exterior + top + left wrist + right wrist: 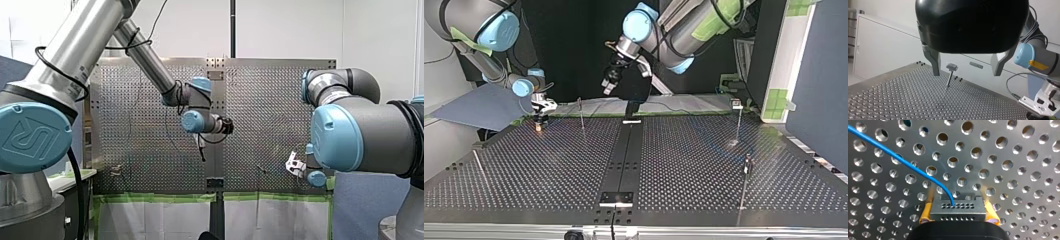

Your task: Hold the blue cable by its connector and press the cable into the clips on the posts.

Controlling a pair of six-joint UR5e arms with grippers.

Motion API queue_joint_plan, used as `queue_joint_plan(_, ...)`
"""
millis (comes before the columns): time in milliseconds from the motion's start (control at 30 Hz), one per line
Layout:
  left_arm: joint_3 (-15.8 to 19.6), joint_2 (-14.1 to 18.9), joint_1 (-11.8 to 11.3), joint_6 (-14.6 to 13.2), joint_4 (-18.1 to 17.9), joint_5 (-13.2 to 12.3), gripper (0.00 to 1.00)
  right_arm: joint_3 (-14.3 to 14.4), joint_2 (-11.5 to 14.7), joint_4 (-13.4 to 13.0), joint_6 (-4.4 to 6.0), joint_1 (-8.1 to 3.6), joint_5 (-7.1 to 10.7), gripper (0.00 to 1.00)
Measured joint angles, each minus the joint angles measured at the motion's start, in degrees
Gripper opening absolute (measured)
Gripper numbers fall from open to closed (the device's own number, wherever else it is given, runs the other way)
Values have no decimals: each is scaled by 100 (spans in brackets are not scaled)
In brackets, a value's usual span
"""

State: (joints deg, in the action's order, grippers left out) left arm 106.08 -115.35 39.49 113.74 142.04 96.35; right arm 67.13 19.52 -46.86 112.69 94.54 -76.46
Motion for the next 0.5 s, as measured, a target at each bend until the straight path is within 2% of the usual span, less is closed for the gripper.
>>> queue_joint_plan(367, 504, 505, 0, -1, 0, 5, 100, -1, 3, 7, -6, 9, -10, 0)
queue_joint_plan(500, 702, 702, 0, -3, -2, 9, 100, -7, 11, 115, -56, 13, -58, 0)
